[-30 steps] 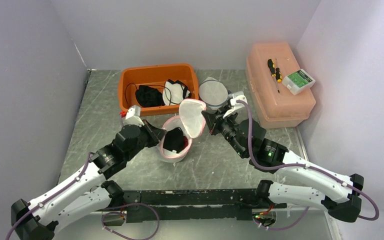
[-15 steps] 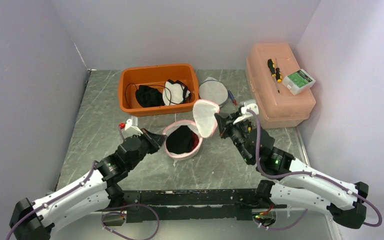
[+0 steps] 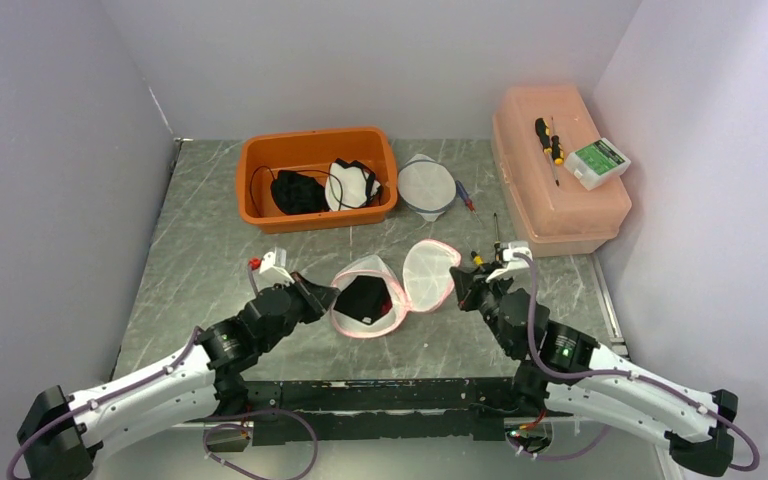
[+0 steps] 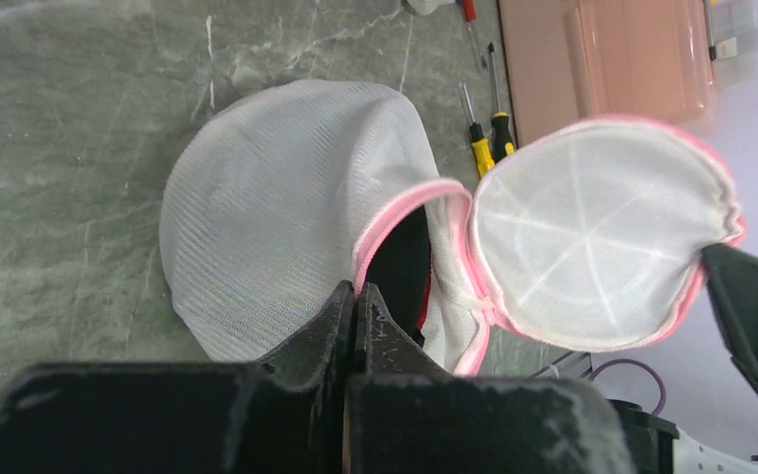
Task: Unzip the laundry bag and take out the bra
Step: Open the laundry bag at the center of the board, then pick up the bra from the laundry bag.
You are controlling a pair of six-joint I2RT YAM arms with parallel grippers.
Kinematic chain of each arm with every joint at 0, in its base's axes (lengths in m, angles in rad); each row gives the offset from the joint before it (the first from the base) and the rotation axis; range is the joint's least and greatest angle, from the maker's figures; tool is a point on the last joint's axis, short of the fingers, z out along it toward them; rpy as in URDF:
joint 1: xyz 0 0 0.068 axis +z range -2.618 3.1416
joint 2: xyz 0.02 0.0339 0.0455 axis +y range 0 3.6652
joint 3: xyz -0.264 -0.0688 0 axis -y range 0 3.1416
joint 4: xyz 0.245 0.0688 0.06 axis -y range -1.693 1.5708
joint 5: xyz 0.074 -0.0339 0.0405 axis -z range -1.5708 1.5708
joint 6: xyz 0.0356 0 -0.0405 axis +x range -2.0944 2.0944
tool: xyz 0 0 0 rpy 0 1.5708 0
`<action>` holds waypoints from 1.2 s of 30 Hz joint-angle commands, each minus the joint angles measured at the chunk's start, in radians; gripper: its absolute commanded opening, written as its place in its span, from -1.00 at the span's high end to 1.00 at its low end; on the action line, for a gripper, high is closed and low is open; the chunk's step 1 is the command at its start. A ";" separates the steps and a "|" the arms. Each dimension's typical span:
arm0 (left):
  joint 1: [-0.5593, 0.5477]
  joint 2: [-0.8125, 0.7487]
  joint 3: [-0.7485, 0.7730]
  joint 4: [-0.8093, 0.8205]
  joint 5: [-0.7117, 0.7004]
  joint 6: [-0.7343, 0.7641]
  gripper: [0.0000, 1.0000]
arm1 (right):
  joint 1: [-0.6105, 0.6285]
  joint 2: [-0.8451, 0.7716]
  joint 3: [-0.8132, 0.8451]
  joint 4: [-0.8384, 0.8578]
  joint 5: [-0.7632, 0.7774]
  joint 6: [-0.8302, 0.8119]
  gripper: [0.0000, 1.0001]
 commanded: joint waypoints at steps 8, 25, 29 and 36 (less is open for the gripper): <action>-0.005 0.009 0.120 -0.250 -0.114 0.018 0.95 | -0.001 -0.142 0.057 -0.307 0.098 0.161 -0.18; -0.004 0.012 0.144 -0.413 -0.158 -0.009 0.87 | -0.011 0.351 0.091 0.119 -0.450 0.125 -0.28; -0.004 0.006 0.125 -0.443 -0.163 -0.023 0.85 | -0.028 0.478 0.086 0.226 -0.529 0.134 -0.28; -0.004 0.072 0.110 -0.433 -0.152 -0.034 0.83 | -0.098 0.607 0.078 0.251 -0.520 0.155 -0.25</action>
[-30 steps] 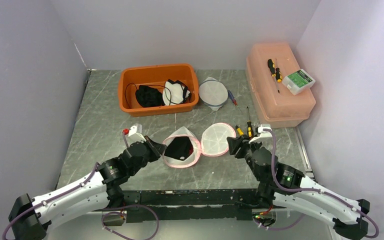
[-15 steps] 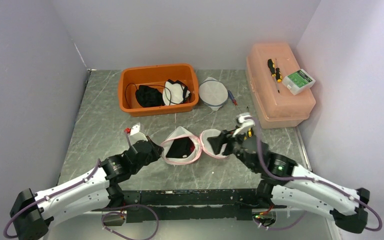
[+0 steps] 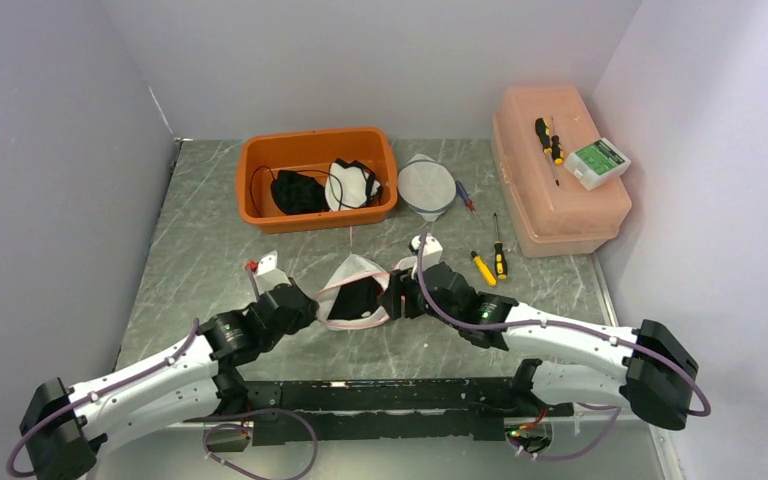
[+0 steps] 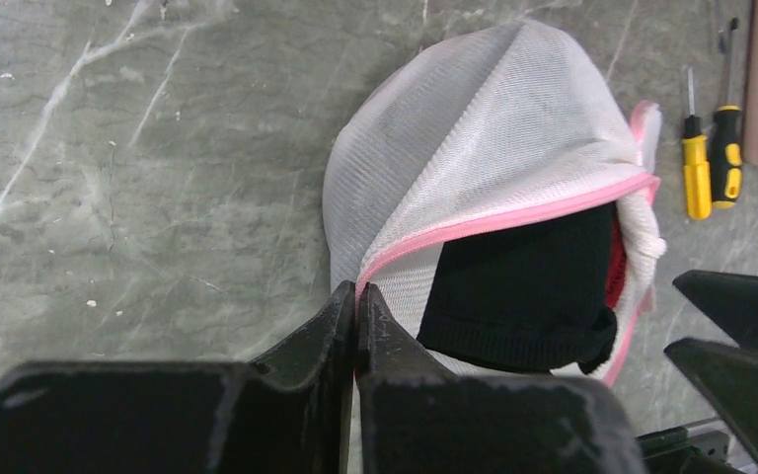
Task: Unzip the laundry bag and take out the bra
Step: Pick up the bra from the laundry bag.
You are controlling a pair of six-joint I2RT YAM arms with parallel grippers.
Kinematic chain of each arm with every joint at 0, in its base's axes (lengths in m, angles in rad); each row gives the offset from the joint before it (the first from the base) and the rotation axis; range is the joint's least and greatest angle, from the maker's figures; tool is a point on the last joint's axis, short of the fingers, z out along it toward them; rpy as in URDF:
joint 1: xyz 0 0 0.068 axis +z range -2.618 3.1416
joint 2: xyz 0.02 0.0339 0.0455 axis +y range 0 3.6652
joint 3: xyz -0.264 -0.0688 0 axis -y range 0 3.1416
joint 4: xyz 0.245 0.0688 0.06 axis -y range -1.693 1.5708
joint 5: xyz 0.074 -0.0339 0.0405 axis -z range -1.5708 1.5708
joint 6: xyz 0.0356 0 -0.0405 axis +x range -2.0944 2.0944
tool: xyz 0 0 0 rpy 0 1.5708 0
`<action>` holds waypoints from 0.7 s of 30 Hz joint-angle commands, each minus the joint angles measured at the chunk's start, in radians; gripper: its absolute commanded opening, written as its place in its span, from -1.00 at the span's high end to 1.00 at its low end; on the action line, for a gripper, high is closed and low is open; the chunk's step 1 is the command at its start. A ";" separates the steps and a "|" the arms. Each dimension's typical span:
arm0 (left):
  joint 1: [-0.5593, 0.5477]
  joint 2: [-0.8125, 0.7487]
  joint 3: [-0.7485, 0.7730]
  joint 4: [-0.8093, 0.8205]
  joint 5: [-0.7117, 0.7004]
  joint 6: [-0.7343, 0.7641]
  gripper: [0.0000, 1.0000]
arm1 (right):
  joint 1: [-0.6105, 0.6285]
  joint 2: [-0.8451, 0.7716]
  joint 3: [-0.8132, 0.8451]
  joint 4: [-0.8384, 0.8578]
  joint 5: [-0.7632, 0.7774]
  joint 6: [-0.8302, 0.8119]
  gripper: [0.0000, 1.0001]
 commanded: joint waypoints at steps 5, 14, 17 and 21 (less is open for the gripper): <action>-0.003 0.071 0.007 -0.020 -0.031 -0.008 0.81 | -0.112 0.081 -0.045 0.117 -0.100 0.030 -0.16; -0.003 0.062 0.026 -0.040 -0.049 0.004 0.73 | -0.112 -0.003 -0.044 0.027 -0.048 0.009 -0.12; -0.004 0.022 0.022 -0.001 -0.034 0.023 0.67 | -0.107 -0.093 -0.002 -0.034 -0.053 -0.013 -0.17; -0.003 -0.014 0.012 0.068 -0.018 0.040 0.64 | -0.104 -0.112 0.094 -0.098 -0.120 -0.032 -0.21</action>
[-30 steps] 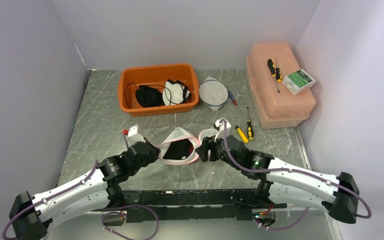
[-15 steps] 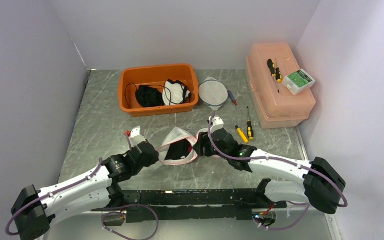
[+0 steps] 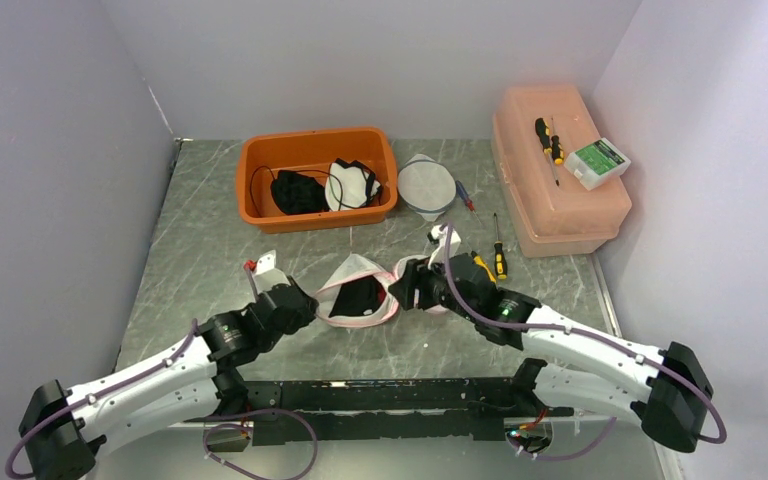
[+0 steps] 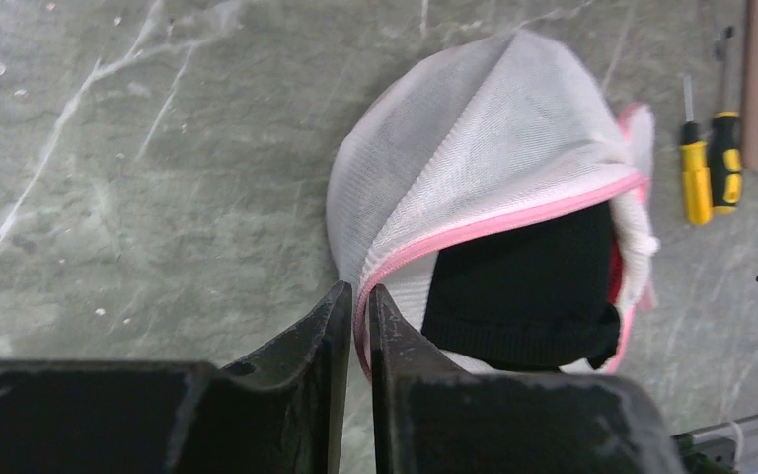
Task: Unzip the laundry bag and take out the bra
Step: Pick up the bra from the laundry bag.
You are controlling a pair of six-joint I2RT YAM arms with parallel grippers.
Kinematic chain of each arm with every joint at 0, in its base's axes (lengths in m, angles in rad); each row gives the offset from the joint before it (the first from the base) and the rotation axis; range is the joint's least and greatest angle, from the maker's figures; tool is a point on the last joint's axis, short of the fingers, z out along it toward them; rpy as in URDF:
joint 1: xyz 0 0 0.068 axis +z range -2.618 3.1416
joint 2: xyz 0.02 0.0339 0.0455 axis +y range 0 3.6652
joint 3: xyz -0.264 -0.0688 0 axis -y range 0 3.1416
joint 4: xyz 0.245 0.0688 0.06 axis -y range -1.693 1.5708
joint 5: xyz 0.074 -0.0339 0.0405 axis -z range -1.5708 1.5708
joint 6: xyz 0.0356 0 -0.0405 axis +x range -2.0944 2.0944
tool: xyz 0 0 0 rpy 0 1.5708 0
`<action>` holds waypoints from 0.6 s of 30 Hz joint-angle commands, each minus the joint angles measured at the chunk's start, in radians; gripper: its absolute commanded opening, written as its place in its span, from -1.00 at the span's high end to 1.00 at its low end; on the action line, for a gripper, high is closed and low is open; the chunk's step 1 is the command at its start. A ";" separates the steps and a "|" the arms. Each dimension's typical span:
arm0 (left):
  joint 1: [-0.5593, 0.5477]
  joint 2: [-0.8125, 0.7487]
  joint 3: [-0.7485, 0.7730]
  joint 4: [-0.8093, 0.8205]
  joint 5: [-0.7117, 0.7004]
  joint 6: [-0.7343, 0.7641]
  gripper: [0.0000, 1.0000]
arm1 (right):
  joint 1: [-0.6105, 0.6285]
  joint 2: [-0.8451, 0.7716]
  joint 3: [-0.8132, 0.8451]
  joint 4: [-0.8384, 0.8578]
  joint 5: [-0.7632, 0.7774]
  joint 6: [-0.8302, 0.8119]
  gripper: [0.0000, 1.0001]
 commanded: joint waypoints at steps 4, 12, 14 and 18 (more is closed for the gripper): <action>-0.004 -0.019 0.018 0.117 0.010 0.034 0.65 | 0.014 0.084 0.207 -0.090 -0.127 -0.014 -0.22; -0.004 0.066 0.030 0.134 0.038 0.022 0.70 | 0.052 0.293 0.320 -0.137 -0.111 0.002 -0.19; -0.003 0.063 0.025 0.132 0.037 0.019 0.71 | 0.064 0.323 0.339 -0.147 -0.097 0.004 -0.19; -0.003 0.035 0.009 0.132 0.032 0.018 0.70 | 0.070 0.379 0.367 -0.170 -0.069 0.009 -0.17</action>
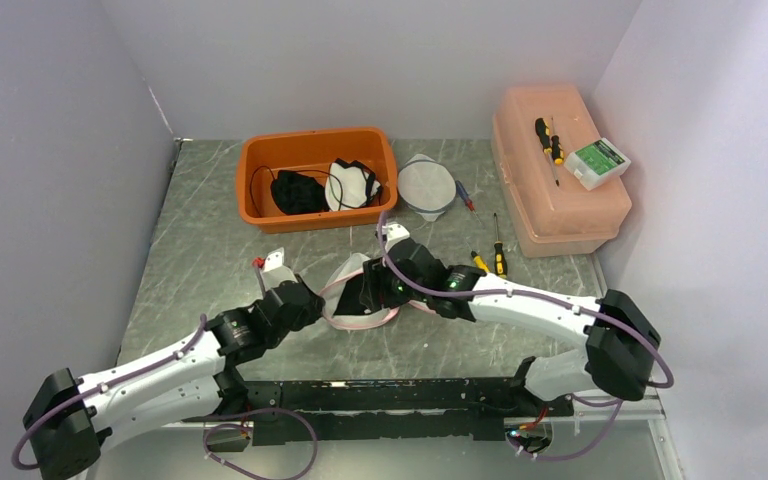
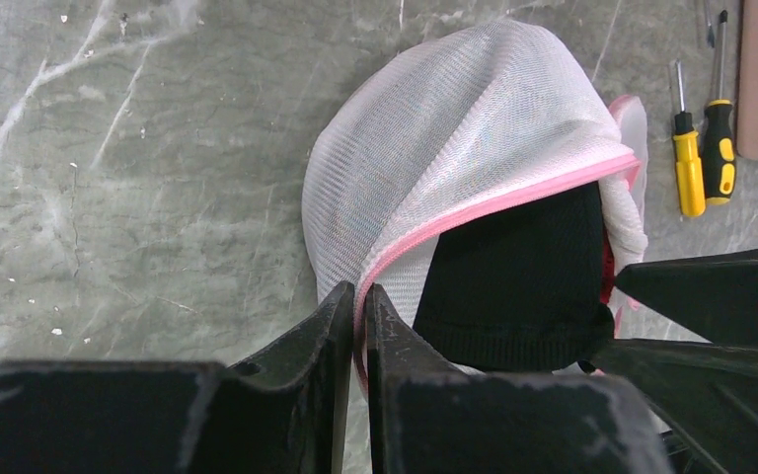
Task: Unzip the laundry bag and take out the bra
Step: Pick up the bra from the laundry bag.
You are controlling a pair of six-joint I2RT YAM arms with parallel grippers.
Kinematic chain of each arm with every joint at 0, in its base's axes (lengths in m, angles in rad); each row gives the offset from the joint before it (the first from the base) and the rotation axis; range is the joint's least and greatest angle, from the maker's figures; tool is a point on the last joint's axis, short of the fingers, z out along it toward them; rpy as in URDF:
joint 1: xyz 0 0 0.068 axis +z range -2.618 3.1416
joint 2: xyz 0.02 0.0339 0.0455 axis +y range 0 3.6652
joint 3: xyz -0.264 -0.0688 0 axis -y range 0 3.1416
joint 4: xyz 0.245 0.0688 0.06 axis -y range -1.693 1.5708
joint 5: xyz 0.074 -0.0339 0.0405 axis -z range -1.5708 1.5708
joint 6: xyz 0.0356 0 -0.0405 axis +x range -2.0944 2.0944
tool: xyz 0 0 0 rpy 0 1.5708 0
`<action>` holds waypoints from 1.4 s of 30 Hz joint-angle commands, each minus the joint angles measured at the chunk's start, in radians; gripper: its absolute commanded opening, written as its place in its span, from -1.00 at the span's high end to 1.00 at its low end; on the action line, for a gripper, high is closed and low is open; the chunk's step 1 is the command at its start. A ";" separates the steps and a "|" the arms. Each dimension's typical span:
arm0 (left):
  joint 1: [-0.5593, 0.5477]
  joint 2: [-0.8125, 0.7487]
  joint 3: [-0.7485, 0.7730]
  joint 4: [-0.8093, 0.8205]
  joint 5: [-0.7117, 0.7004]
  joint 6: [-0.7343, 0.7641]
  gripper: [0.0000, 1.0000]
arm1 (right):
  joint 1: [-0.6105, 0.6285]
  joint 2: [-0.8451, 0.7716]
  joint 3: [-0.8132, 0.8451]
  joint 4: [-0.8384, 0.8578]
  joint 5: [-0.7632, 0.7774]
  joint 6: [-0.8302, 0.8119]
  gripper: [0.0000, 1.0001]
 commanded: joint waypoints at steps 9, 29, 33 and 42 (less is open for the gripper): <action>-0.002 -0.046 -0.012 0.026 0.011 -0.015 0.71 | 0.014 0.129 0.130 -0.049 0.045 0.017 -0.13; -0.004 -0.024 -0.042 0.065 0.062 -0.040 0.74 | 0.033 0.249 0.189 -0.069 0.024 0.037 0.48; -0.004 -0.032 -0.045 0.060 0.062 -0.040 0.74 | 0.034 0.233 0.179 -0.065 0.030 0.039 0.80; -0.003 -0.041 -0.007 -0.034 0.011 -0.062 0.82 | 0.042 0.130 0.159 -0.078 0.014 -0.035 1.00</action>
